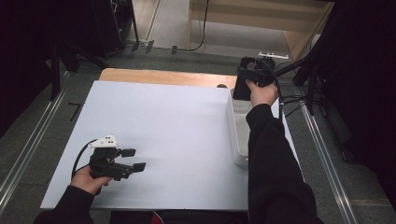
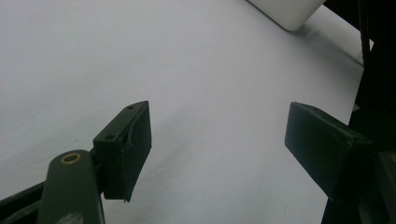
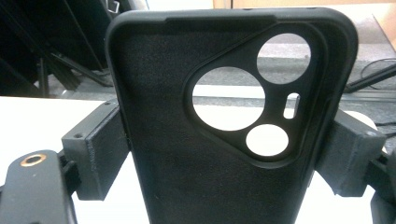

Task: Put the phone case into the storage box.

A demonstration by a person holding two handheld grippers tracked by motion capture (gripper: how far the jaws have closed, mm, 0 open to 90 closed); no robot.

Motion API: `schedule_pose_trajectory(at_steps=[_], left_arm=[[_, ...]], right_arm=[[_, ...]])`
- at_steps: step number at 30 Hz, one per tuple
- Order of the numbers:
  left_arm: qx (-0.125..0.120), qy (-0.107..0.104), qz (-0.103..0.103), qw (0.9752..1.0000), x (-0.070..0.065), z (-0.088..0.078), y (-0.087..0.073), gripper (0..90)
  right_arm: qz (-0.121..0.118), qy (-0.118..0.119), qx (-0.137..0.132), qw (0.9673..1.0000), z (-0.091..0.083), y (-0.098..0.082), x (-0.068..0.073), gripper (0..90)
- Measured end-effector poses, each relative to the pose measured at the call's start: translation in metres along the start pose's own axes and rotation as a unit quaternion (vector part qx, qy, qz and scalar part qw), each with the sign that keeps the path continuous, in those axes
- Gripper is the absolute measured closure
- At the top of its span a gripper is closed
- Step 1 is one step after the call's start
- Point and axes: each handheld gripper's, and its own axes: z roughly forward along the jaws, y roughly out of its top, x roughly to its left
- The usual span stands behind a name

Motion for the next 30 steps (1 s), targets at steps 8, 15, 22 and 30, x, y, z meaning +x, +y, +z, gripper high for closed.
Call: schedule_pose_trajectory(at_steps=[8, 15, 22, 30], left_arm=[[0.002, -0.002, -0.001, 1.0000, 0.000, 0.002, 0.000, 22.6], [0.005, -0.003, 0.001, 1.0000, 0.000, 0.002, 0.001, 22.6], [0.003, -0.005, 0.003, 1.0000, 0.000, 0.002, 0.001, 22.6], [0.003, -0.007, 0.002, 1.0000, -0.001, 0.003, 0.001, 22.6]], right_arm=[[-0.004, 0.008, 0.005, 0.9999, 0.005, -0.007, 0.001, 12.7], [-0.003, 0.008, 0.006, 0.9999, 0.011, -0.018, 0.001, 12.7], [0.000, 0.011, 0.013, 0.9999, 0.016, -0.026, 0.000, 12.6], [0.010, 0.002, 0.021, 0.9997, 0.022, -0.036, -0.002, 12.4]])
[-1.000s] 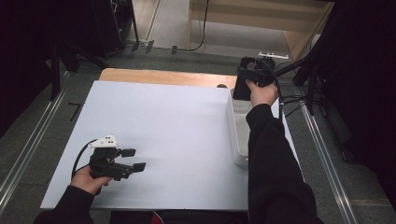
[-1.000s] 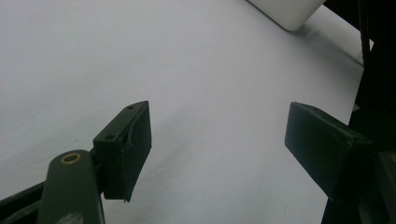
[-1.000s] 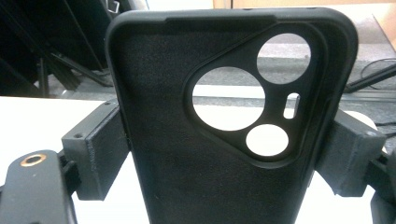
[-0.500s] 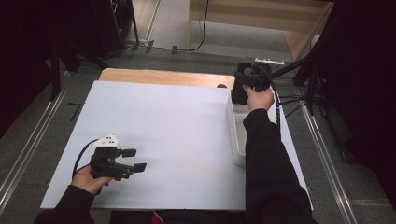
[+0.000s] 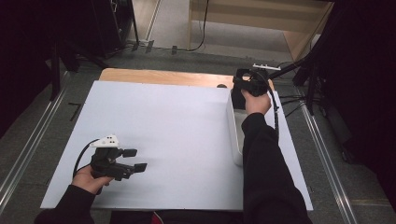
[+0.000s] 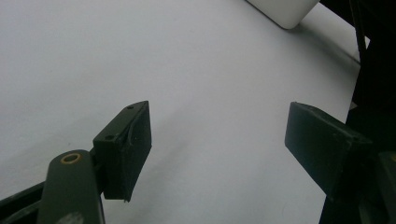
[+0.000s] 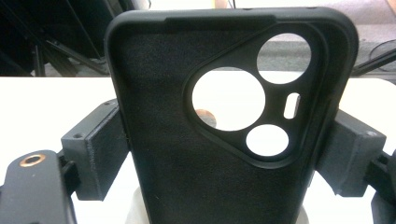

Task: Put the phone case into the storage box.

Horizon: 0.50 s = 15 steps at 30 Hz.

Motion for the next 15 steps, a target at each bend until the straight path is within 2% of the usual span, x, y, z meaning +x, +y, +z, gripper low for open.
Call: schedule_pose_trajectory(at_steps=[3, 7, 15], left_arm=[[0.003, -0.001, 0.002, 1.0000, 0.0002, 0.0005, 0.0000, 22.6], [0.002, -0.001, 0.001, 1.0000, -0.0006, 0.0012, 0.0000, 22.6], [0.003, -0.002, 0.002, 1.0000, -0.0003, 0.0009, 0.0001, 22.6]], right_arm=[[-0.001, 0.001, 0.004, 1.0000, 0.0018, -0.0026, -0.0013, 12.4], [-0.016, -0.001, 0.001, 0.9999, 0.0037, -0.0056, -0.0003, 12.3], [-0.020, -0.001, 0.009, 0.9998, 0.0073, -0.0096, 0.0024, 12.0]])
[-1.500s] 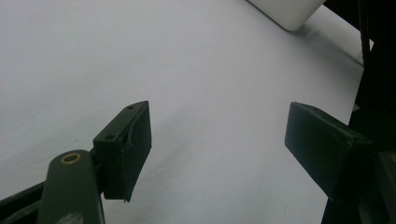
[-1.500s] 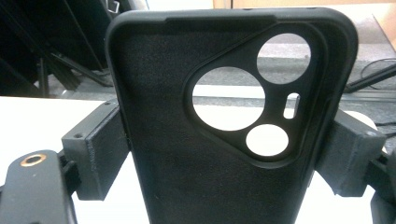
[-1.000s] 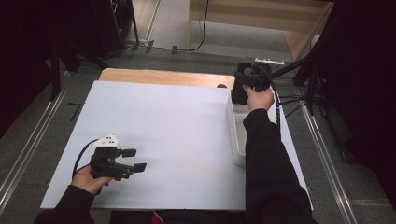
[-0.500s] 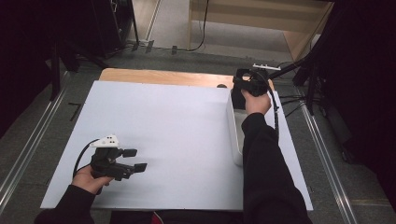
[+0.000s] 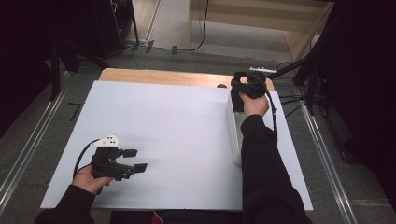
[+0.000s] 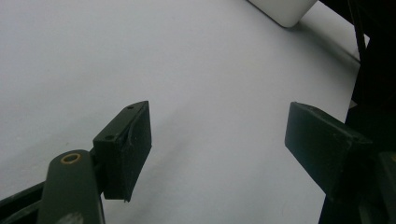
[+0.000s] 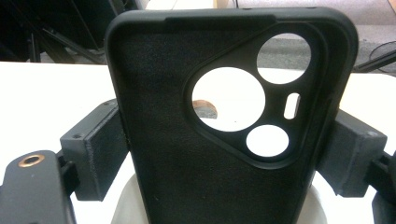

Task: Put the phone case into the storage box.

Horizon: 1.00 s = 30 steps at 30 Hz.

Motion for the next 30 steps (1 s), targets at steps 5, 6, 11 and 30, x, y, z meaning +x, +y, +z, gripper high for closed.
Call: schedule_pose_trajectory(at_steps=[5, 6, 11, 30], left_arm=[[0.001, 0.000, 0.001, 1.0000, -0.0004, 0.0003, 0.0000, 22.6], [0.001, 0.000, 0.002, 1.0000, -0.0004, 0.0004, 0.0001, 22.5], [0.001, 0.000, 0.001, 1.0000, -0.0003, 0.0003, 0.0000, 22.6], [0.004, -0.002, 0.002, 1.0000, -0.0002, 0.0009, 0.0000, 22.6]], right_arm=[[-0.006, -0.004, -0.002, 1.0000, 0.0008, -0.0006, 0.0014, 11.6], [-0.004, -0.001, -0.001, 1.0000, 0.0008, -0.0007, 0.0010, 11.4], [-0.006, 0.001, 0.005, 1.0000, 0.0008, -0.0011, 0.0005, 10.9], [-0.001, 0.010, 0.006, 0.9999, 0.0010, 0.0005, -0.0008, 0.6]])
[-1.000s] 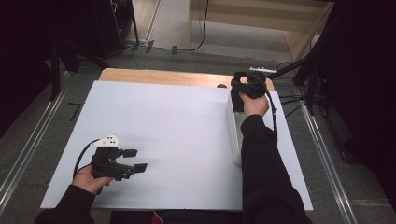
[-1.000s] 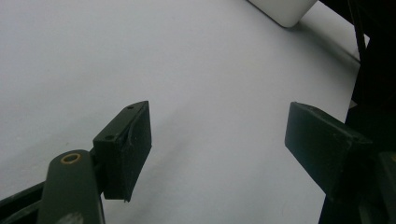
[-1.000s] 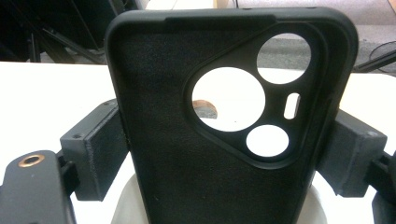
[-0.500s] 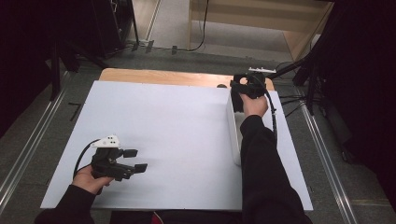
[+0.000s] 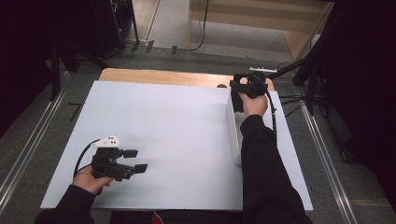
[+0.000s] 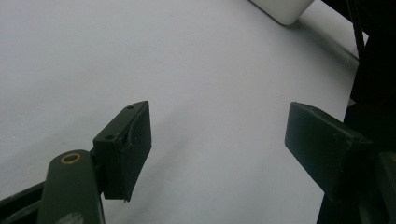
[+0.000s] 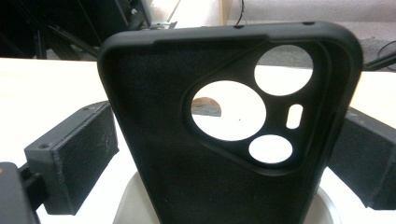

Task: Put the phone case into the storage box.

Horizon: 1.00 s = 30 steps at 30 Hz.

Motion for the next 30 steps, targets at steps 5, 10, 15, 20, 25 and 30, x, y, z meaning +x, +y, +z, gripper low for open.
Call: schedule_pose_trajectory(at_steps=[5, 10, 15, 20, 25, 30], left_arm=[[0.000, 0.000, 0.000, 1.0000, 0.000, 0.000, 0.000, 22.6], [0.001, -0.002, -0.001, 1.0000, 0.000, 0.000, 0.000, 22.6], [0.001, -0.002, -0.003, 1.0000, 0.000, 0.000, 0.000, 22.6], [0.001, -0.001, -0.003, 1.0000, 0.000, 0.000, 0.000, 22.6], [0.001, -0.002, -0.003, 1.0000, 0.000, 0.001, 0.000, 22.6], [0.001, -0.001, -0.003, 1.0000, 0.000, 0.000, 0.000, 22.5]], right_arm=[[-0.011, -0.004, 0.005, 0.9999, 0.000, 0.003, 0.002, 0.6], [-0.010, -0.003, 0.004, 0.9999, -0.002, 0.009, 0.002, 0.6], [-0.011, 0.000, 0.020, 0.9997, -0.005, 0.018, 0.004, 0.6], [-0.018, -0.002, 0.019, 0.9997, -0.008, 0.024, 0.004, 0.6], [-0.023, -0.005, 0.026, 0.9994, -0.014, 0.033, 0.008, 0.6], [-0.023, -0.008, 0.025, 0.9994, -0.019, 0.044, 0.007, 0.6]])
